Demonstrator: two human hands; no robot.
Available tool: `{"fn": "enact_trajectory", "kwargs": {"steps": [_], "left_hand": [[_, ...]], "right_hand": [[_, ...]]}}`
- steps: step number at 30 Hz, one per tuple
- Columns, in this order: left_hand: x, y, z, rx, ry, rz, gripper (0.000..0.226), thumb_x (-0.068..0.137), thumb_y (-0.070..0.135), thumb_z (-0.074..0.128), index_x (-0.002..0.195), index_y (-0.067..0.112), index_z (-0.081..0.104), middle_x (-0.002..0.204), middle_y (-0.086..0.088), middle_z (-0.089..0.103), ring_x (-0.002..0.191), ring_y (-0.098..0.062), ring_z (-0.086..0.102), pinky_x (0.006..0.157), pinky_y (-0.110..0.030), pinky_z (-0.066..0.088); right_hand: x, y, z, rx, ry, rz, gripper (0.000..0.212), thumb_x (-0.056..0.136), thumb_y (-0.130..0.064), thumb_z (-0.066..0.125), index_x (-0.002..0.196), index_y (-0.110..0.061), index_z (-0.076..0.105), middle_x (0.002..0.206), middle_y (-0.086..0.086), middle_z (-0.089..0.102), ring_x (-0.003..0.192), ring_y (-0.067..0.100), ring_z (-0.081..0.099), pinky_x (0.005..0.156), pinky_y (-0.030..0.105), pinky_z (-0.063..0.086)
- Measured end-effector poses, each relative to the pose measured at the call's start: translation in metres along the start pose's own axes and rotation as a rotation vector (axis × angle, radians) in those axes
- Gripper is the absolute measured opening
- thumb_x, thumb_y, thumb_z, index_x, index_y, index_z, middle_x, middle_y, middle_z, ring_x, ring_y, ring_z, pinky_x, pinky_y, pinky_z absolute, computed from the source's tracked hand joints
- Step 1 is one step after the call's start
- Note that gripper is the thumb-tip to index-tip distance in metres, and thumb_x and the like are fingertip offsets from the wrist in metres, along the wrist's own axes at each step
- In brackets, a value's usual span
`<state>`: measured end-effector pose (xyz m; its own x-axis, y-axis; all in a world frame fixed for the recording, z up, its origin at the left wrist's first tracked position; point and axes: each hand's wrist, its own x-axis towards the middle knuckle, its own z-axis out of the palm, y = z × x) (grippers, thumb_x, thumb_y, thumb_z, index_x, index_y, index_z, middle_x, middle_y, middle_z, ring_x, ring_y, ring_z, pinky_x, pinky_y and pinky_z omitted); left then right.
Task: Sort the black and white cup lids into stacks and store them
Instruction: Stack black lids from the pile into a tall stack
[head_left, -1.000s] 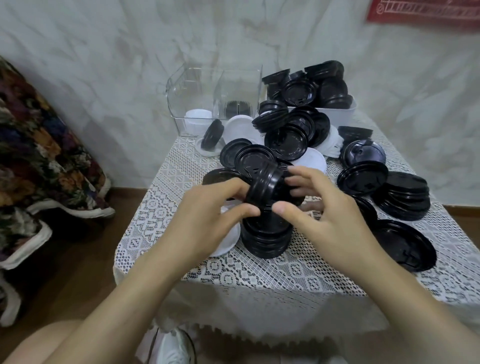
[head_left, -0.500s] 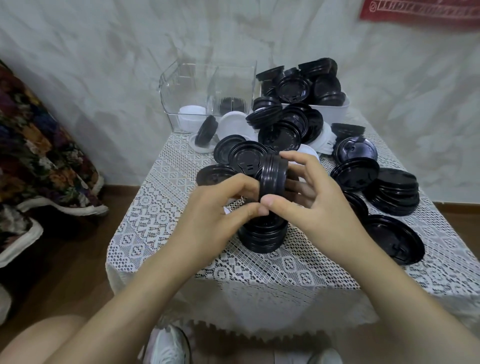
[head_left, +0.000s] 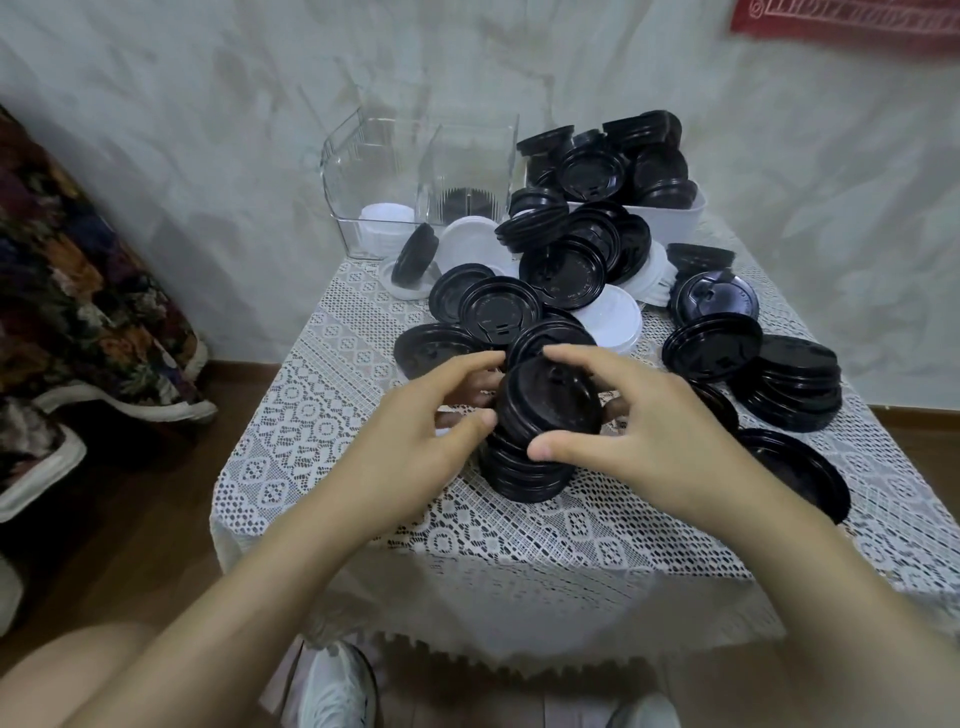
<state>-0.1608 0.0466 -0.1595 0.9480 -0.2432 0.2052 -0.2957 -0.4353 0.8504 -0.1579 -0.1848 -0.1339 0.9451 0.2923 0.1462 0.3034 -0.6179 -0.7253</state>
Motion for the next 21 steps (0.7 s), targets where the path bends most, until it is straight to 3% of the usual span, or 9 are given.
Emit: {"fn": "enact_trajectory", "kwargs": {"steps": [3, 5, 8, 11, 14, 21], "left_hand": [[0.0029, -0.0004, -0.0018, -0.099, -0.013, -0.041, 0.052, 0.101, -0.007, 0.053, 0.14, 0.028, 0.058, 0.127, 0.016, 0.071, 0.125, 0.003, 0.06, 0.103, -0.015, 0.047], [0.0035, -0.0011, -0.0034, -0.104, -0.021, -0.058, 0.046, 0.102, -0.002, 0.054, 0.139, 0.025, 0.062, 0.126, 0.016, 0.072, 0.123, 0.002, 0.062, 0.106, -0.022, 0.048], [0.0011, -0.0012, -0.0056, -0.101, -0.037, -0.066, 0.038, 0.102, 0.016, 0.062, 0.138, 0.029, 0.064, 0.122, 0.019, 0.073, 0.117, 0.002, 0.065, 0.103, -0.023, 0.048], [-0.0001, -0.0011, -0.0062, -0.126, -0.09, -0.081, 0.048, 0.099, 0.021, 0.067, 0.144, 0.032, 0.058, 0.129, 0.017, 0.071, 0.12, -0.005, 0.064, 0.106, -0.028, 0.047], [-0.0005, -0.0025, -0.0069, -0.084, -0.1, -0.048, 0.054, 0.099, 0.019, 0.068, 0.147, 0.037, 0.053, 0.135, 0.018, 0.067, 0.129, 0.002, 0.058, 0.109, -0.026, 0.049], [-0.0012, -0.0043, -0.0104, 0.05, -0.13, -0.04, 0.062, 0.089, 0.041, 0.079, 0.145, 0.047, 0.053, 0.134, 0.027, 0.065, 0.128, 0.007, 0.056, 0.112, -0.033, 0.048]], "right_hand": [[0.0021, -0.0006, 0.0061, -0.048, -0.039, -0.011, 0.092, 0.06, -0.077, 0.074, 0.145, -0.05, 0.05, 0.138, -0.029, 0.056, 0.122, -0.001, 0.055, 0.107, 0.039, 0.048], [0.0031, -0.0001, 0.0078, -0.063, -0.059, -0.022, 0.091, 0.063, -0.076, 0.073, 0.146, -0.048, 0.05, 0.14, -0.032, 0.053, 0.127, -0.002, 0.051, 0.108, 0.04, 0.046], [0.0035, 0.0025, 0.0096, -0.052, -0.079, -0.029, 0.093, 0.062, -0.081, 0.069, 0.146, -0.049, 0.048, 0.141, -0.034, 0.051, 0.131, -0.004, 0.049, 0.11, 0.04, 0.046], [0.0043, 0.0054, 0.0109, -0.036, -0.085, -0.026, 0.094, 0.062, -0.082, 0.069, 0.147, -0.049, 0.047, 0.142, -0.034, 0.05, 0.134, -0.004, 0.048, 0.111, 0.039, 0.046], [0.0039, 0.007, 0.0114, -0.019, -0.102, -0.038, 0.095, 0.063, -0.081, 0.07, 0.149, -0.05, 0.044, 0.144, -0.036, 0.047, 0.136, -0.006, 0.046, 0.112, 0.039, 0.046], [0.0022, 0.0086, 0.0091, 0.006, -0.093, -0.019, 0.095, 0.064, -0.075, 0.072, 0.15, -0.052, 0.041, 0.143, -0.033, 0.052, 0.133, -0.009, 0.048, 0.114, 0.035, 0.044]]}}
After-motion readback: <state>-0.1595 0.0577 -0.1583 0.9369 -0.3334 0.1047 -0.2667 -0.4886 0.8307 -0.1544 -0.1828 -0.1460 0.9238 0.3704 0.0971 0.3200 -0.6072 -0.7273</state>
